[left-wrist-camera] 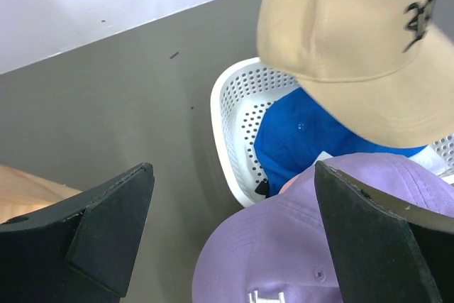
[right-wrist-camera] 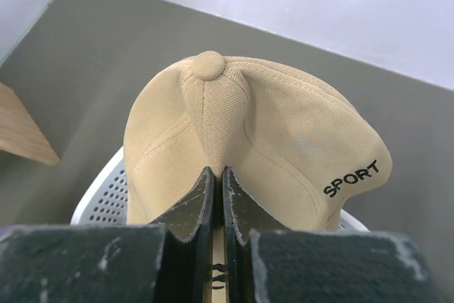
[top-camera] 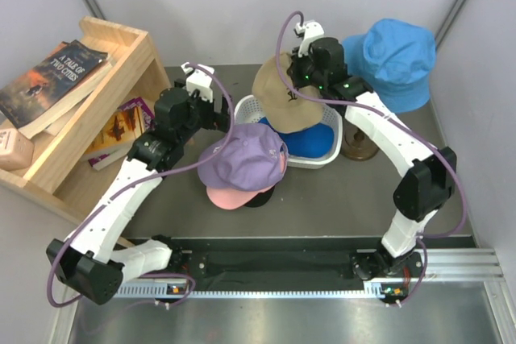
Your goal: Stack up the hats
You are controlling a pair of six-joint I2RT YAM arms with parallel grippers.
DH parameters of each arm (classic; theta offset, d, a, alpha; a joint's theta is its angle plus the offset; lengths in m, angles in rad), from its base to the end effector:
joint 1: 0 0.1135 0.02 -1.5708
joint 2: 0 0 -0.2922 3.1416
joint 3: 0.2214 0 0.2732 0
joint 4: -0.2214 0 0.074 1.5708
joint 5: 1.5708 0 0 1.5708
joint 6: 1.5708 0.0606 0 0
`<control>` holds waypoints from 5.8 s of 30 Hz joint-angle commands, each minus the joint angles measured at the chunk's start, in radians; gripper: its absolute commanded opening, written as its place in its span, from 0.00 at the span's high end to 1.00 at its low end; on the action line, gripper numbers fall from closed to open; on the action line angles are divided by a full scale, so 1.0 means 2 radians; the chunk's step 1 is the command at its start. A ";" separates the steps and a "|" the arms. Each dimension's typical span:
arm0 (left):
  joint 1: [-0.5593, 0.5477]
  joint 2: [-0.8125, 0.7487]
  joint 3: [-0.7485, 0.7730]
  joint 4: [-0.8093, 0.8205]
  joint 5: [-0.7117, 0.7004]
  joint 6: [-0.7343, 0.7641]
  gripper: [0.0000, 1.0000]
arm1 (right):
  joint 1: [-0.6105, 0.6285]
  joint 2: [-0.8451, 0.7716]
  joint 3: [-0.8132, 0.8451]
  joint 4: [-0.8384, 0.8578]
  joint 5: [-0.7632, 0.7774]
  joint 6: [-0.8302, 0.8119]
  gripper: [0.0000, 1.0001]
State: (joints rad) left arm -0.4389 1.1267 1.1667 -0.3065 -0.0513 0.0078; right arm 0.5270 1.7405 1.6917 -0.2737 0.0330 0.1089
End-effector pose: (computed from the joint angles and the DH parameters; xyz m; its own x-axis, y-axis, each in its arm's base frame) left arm 0.2622 -0.1196 0.4125 -0.2354 0.1191 -0.9646 0.3815 0.9241 0.0210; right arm 0.4039 0.2327 0.4058 -0.3240 -0.0629 -0.9440 -0.4430 0.8917 0.0927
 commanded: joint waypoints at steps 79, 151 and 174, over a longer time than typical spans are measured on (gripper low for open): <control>0.003 -0.169 -0.201 0.165 0.060 -0.224 0.12 | 0.171 -0.325 -0.345 0.082 -0.075 -0.015 1.00; 0.004 -0.126 -0.223 0.074 0.072 -0.193 1.00 | 0.190 -0.560 -0.738 0.325 0.026 0.462 0.20; 0.003 -0.129 -0.223 0.070 0.070 -0.186 1.00 | 0.269 -0.538 -0.778 0.353 0.130 0.518 0.22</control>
State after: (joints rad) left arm -0.4362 0.8742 0.7162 -0.1211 0.1066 -0.3862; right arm 1.0290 0.6083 0.1513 0.3008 0.2844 1.1305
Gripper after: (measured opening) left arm 0.088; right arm 0.779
